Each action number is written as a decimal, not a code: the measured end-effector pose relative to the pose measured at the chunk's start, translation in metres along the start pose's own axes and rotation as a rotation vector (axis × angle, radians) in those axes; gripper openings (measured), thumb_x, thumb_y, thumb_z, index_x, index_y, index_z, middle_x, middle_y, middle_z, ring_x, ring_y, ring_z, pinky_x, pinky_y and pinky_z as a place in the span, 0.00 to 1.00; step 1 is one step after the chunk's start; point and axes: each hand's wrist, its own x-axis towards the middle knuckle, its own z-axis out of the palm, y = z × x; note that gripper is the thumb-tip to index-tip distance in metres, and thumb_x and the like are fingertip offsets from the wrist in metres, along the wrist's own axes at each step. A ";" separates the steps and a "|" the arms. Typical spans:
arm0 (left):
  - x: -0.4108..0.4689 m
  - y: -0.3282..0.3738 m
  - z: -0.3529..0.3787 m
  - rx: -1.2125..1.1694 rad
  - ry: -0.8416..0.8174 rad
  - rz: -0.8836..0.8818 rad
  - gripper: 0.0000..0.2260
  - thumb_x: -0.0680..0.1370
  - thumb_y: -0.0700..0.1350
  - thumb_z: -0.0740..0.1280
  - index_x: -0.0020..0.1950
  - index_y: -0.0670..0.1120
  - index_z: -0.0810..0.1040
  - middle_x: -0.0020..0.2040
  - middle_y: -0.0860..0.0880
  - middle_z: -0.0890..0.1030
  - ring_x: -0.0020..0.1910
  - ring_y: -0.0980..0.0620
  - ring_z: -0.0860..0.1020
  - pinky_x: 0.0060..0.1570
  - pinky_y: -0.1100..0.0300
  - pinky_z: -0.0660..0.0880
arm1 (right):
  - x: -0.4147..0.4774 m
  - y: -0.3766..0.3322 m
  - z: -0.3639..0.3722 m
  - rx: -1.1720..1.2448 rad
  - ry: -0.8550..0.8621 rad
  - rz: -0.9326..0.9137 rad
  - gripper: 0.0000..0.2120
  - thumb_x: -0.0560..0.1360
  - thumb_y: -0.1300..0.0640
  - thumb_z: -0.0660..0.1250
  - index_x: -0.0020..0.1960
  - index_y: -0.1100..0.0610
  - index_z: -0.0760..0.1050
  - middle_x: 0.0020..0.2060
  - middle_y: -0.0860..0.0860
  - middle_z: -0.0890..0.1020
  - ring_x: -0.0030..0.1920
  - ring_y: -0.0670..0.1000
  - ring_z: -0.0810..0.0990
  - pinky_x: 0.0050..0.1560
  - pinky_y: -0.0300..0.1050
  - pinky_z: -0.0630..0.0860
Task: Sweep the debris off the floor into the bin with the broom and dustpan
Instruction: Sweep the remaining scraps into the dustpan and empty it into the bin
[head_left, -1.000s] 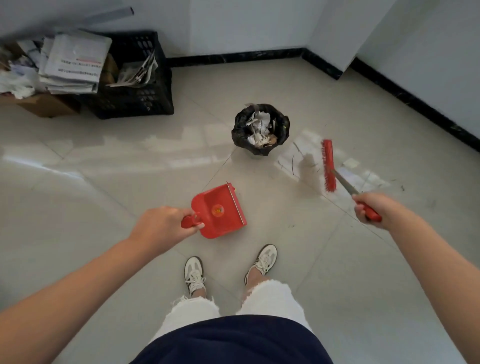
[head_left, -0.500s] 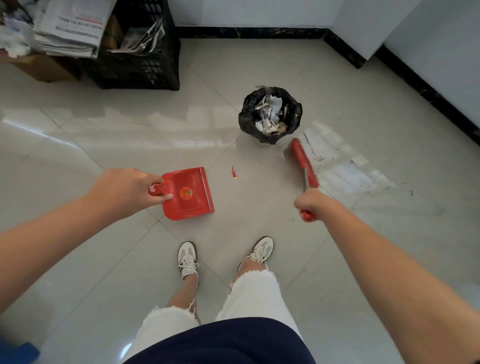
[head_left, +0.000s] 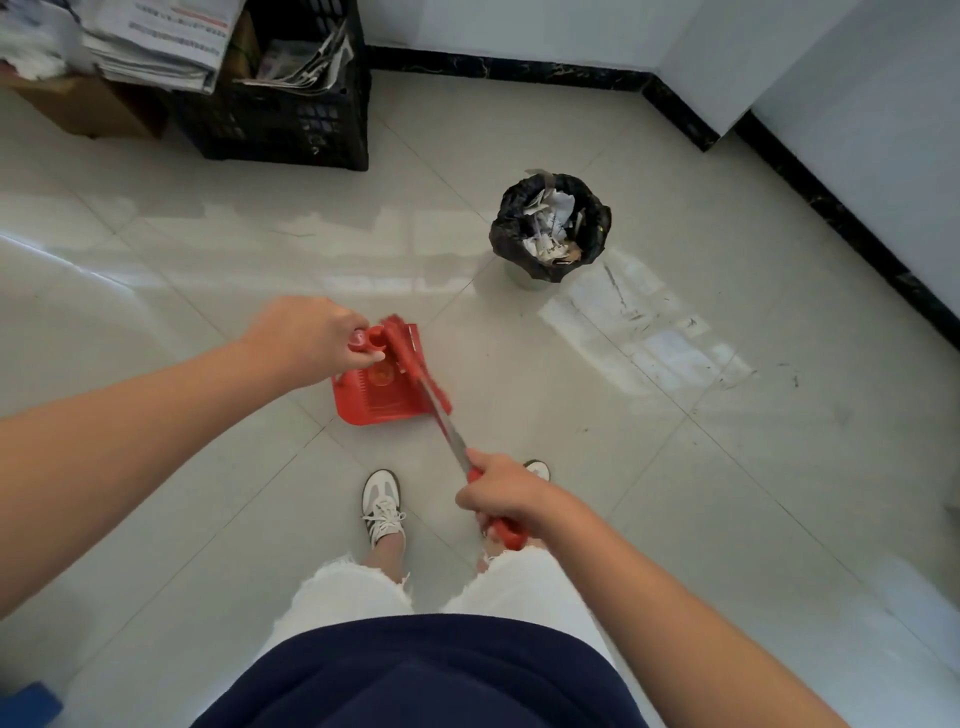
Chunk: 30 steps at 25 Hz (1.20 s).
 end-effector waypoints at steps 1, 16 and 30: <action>-0.007 -0.007 0.003 -0.016 -0.005 0.005 0.18 0.74 0.64 0.64 0.40 0.50 0.77 0.36 0.48 0.79 0.43 0.44 0.80 0.34 0.58 0.67 | -0.008 -0.002 -0.002 0.031 0.002 -0.002 0.20 0.71 0.67 0.57 0.62 0.56 0.69 0.27 0.54 0.67 0.18 0.48 0.64 0.21 0.35 0.60; -0.101 -0.116 0.043 -0.235 0.113 -0.255 0.18 0.73 0.66 0.64 0.51 0.55 0.82 0.45 0.50 0.84 0.48 0.45 0.80 0.40 0.57 0.72 | 0.000 -0.028 -0.020 0.311 0.338 0.041 0.30 0.74 0.70 0.55 0.73 0.52 0.62 0.29 0.52 0.66 0.18 0.44 0.64 0.18 0.31 0.62; -0.080 -0.102 0.052 -0.231 0.035 -0.224 0.20 0.72 0.68 0.62 0.51 0.55 0.82 0.48 0.52 0.84 0.51 0.48 0.80 0.45 0.55 0.76 | -0.042 0.026 0.001 0.146 -0.008 0.076 0.35 0.71 0.69 0.57 0.73 0.44 0.63 0.27 0.52 0.65 0.20 0.44 0.61 0.18 0.34 0.59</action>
